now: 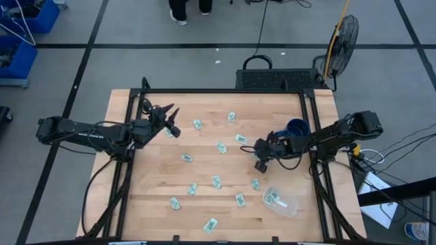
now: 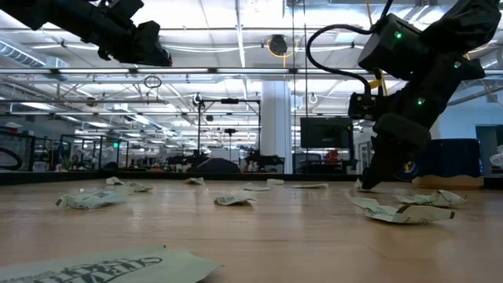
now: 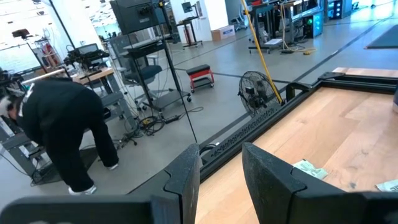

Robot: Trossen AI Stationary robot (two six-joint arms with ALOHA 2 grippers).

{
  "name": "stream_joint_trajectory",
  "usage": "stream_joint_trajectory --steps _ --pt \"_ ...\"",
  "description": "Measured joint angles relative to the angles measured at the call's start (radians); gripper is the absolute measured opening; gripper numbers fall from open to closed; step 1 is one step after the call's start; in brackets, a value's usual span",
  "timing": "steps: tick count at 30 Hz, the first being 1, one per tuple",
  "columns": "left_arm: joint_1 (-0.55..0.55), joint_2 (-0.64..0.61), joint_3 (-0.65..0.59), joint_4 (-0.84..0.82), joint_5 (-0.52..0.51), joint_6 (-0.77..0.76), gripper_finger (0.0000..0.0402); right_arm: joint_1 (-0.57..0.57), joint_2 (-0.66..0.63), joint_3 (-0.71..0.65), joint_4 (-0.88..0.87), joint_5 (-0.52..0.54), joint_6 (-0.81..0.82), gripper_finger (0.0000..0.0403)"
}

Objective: Pick and place Stevia / Truvia into bins
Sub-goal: Put the stevia packet into the transparent container

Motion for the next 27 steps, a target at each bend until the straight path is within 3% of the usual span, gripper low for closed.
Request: stream_joint_trajectory --steps 15,24,27 --pt "0.0 0.0 0.0 0.0 0.0 0.0 0.0129 0.022 0.0 0.022 0.01 -0.001 -0.144 0.0004" --pt "0.0 0.0 0.0 -0.001 0.0 -0.001 0.0129 0.022 0.0 0.022 0.013 0.01 -0.408 0.0076" --pt "0.0 0.0 0.0 -0.001 0.0 -0.001 0.0129 0.021 0.0 0.022 0.013 0.072 -0.458 0.0105"
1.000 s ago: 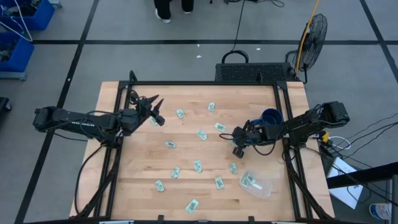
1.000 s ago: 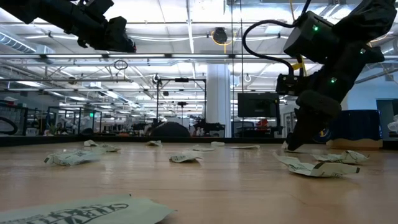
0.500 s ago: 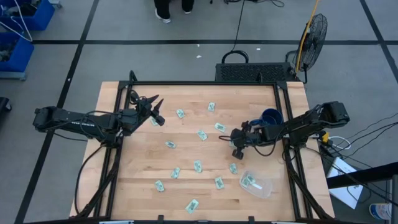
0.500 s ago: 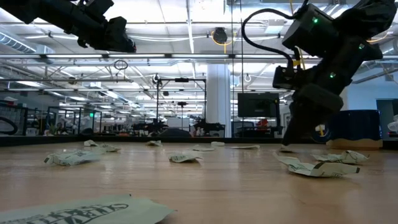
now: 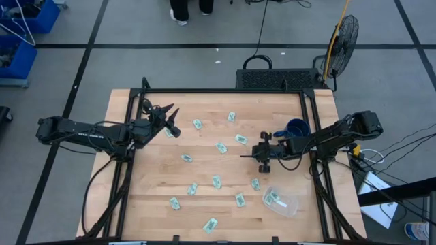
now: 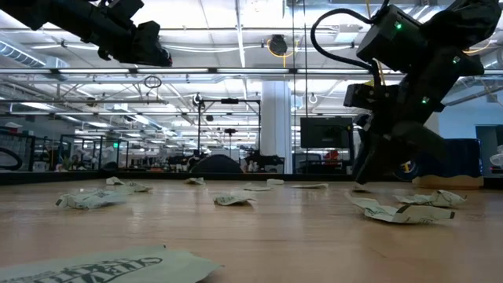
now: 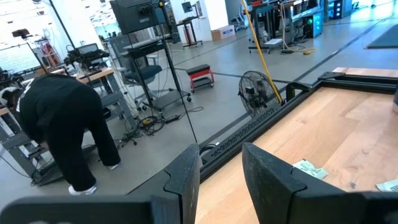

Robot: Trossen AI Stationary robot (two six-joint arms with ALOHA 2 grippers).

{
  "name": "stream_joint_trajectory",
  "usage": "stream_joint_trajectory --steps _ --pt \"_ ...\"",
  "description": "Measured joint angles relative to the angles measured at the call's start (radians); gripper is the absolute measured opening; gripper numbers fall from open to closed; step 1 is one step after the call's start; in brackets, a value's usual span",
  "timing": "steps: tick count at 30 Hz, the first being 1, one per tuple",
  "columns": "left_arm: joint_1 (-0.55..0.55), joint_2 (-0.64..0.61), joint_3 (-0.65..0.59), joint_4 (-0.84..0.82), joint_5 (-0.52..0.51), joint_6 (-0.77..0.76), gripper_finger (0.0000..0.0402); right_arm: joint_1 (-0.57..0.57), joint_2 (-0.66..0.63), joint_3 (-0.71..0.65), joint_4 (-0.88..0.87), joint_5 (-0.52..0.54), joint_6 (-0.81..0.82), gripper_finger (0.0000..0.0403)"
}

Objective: Pick and place Stevia / Truvia into bins
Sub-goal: Put the stevia packet into the transparent container

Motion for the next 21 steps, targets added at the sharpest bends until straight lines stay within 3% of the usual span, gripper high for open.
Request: stream_joint_trajectory --steps 4,8,21 --pt "0.0 0.0 0.0 0.0 0.0 0.0 0.0129 -0.011 0.0 0.0 0.0 0.045 -0.086 0.0136" --pt "0.0 0.0 0.0 0.0 0.0 0.0 0.0129 -0.04 0.0 0.0 -0.001 -0.008 -0.095 0.0151" --pt "0.0 0.0 0.0 -0.001 0.0 0.0 0.0129 -0.131 -0.003 -0.04 0.013 -0.1 -0.093 0.0133"
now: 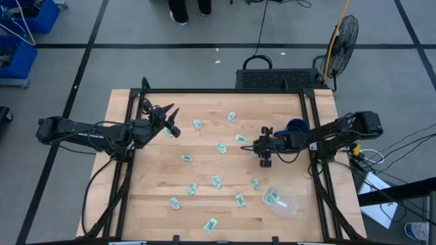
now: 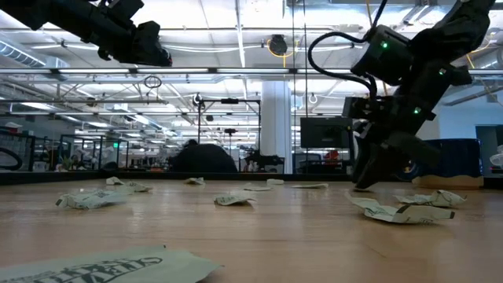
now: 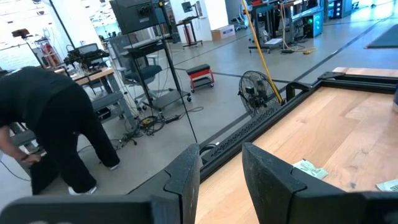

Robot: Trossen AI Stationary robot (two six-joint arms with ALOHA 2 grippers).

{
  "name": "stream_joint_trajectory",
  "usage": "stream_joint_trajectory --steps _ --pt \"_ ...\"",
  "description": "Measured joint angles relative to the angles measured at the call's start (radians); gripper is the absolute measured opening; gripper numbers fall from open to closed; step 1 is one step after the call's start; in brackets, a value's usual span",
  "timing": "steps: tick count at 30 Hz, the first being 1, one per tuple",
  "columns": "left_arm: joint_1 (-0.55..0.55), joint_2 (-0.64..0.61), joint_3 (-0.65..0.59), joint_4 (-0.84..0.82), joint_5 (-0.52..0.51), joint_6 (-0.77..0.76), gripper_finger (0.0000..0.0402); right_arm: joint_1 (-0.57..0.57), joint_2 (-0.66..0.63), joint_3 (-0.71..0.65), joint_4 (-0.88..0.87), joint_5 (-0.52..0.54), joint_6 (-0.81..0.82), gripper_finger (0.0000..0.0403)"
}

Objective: Pick and place Stevia / Truvia into bins
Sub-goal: Put the stevia packet into the transparent container

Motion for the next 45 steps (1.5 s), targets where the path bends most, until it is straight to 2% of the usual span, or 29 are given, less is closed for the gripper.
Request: stream_joint_trajectory --steps 5,13,17,21,24,28,30,35,37,41,45 --pt "0.0 0.0 0.0 0.0 0.0 0.0 0.0129 -0.015 -0.001 -0.031 0.048 -0.045 0.0 0.0105" --pt "0.0 0.0 0.0 0.0 0.0 0.005 0.0129 -0.015 0.001 -0.037 0.095 -0.052 0.025 0.0011" --pt "0.0 0.0 0.0 0.0 0.0 0.033 0.0129 0.011 -0.015 -0.023 0.078 -0.053 0.065 0.0009" --pt "0.0 0.0 0.0 0.0 0.0 0.036 0.0129 0.081 -0.057 0.073 -0.043 -0.056 0.096 0.0004" --pt "0.0 0.0 0.0 0.0 0.0 0.037 0.0129 0.157 -0.078 0.179 -0.252 -0.054 0.149 0.0003" --pt "0.0 0.0 0.0 0.0 0.0 0.035 0.0129 0.276 -0.079 0.335 -0.473 -0.061 0.271 0.0002" --pt "0.0 0.0 0.0 -0.006 0.0 0.035 0.0129 0.334 -0.079 0.387 -0.547 -0.111 0.35 0.0001" --pt "0.0 0.0 0.0 -0.007 0.0 0.033 0.0129 0.471 -0.079 0.426 -0.535 -0.315 0.63 0.0001" --pt "0.0 0.0 0.0 -0.007 0.0 0.033 0.0129 0.525 -0.075 0.42 -0.535 -0.358 0.746 0.0001" --pt "0.0 0.0 0.0 -0.007 0.0 0.033 0.0129 0.62 -0.065 0.385 -0.541 -0.36 0.896 0.0001" --pt "0.0 0.0 0.0 -0.006 0.0 0.033 0.0129 0.677 -0.065 0.333 -0.487 -0.278 0.976 0.0"
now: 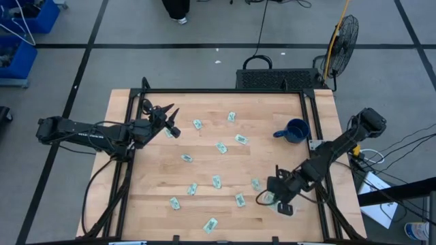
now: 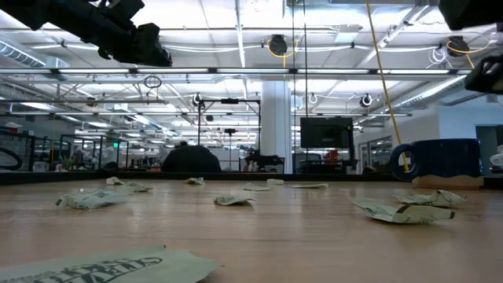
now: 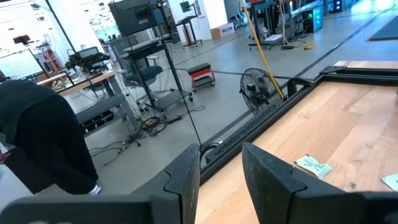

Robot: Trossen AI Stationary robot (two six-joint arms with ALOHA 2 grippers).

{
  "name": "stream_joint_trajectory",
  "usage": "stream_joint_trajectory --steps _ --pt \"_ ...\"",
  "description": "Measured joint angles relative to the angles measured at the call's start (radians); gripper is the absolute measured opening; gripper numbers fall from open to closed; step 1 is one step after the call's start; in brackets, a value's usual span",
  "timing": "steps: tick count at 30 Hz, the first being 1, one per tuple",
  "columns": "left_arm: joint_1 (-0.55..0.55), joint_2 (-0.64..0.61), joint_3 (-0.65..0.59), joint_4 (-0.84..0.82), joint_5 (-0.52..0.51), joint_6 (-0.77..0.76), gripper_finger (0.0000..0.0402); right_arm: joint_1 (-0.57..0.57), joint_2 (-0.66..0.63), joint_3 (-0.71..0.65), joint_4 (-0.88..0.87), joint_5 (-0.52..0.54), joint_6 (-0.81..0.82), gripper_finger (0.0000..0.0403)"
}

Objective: Pick and place Stevia / Truvia into bins
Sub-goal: Put the stevia packet into the transparent container

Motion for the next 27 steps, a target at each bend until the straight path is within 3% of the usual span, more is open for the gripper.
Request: stream_joint_trajectory --steps 11,21,27 --pt "0.0 0.0 0.0 -0.015 0.0 -0.03 0.0129 0.031 0.0 -0.137 0.074 0.019 0.025 0.0004" --pt "0.0 0.0 0.0 -0.016 0.003 -0.068 0.0129 0.031 0.0 -0.139 0.082 0.024 0.025 0.0063" --pt "0.013 0.0 0.0 -0.015 0.182 -0.155 0.0129 0.018 -0.001 -0.139 0.15 0.099 -0.009 0.0076"
